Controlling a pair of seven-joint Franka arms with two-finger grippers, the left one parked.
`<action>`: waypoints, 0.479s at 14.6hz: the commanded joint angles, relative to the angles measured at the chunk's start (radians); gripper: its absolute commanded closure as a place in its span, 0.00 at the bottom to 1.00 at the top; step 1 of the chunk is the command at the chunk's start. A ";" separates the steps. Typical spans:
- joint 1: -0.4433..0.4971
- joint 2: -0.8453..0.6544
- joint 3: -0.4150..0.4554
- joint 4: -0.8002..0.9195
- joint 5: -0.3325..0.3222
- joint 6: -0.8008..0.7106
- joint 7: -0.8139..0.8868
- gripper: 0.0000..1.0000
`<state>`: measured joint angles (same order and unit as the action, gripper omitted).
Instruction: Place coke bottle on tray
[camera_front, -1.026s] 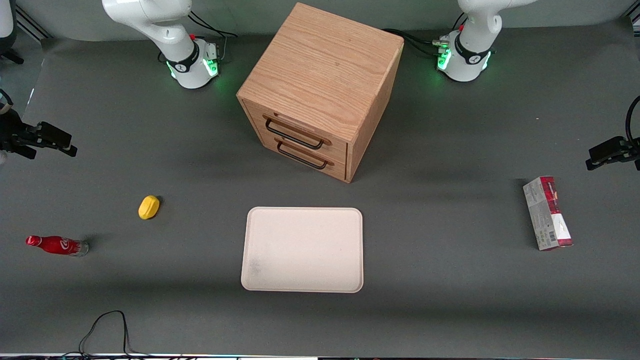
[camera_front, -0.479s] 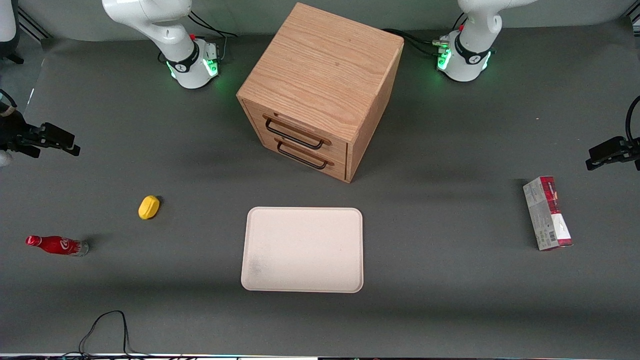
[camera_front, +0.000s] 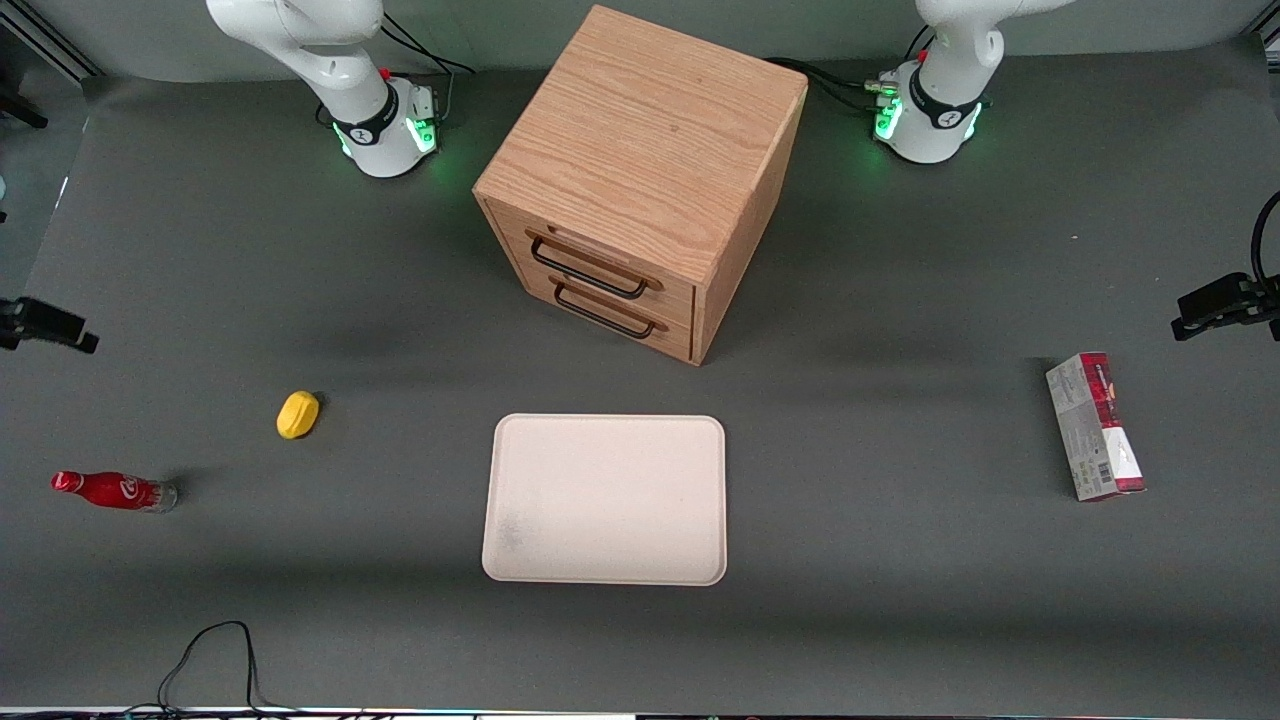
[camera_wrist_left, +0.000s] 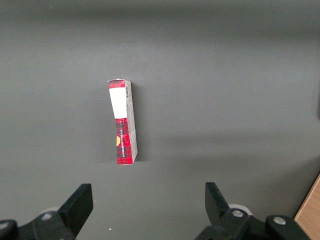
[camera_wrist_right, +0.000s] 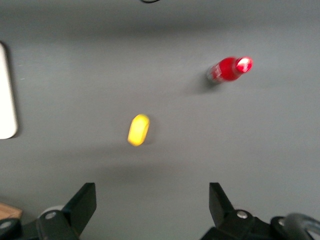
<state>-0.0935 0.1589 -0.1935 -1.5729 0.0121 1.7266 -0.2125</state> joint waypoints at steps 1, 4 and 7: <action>-0.058 0.200 -0.004 0.206 0.055 0.002 -0.118 0.00; -0.110 0.303 -0.007 0.246 0.061 0.104 -0.226 0.00; -0.127 0.373 -0.017 0.244 0.072 0.197 -0.270 0.00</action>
<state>-0.2126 0.4776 -0.2025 -1.3762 0.0556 1.8941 -0.4299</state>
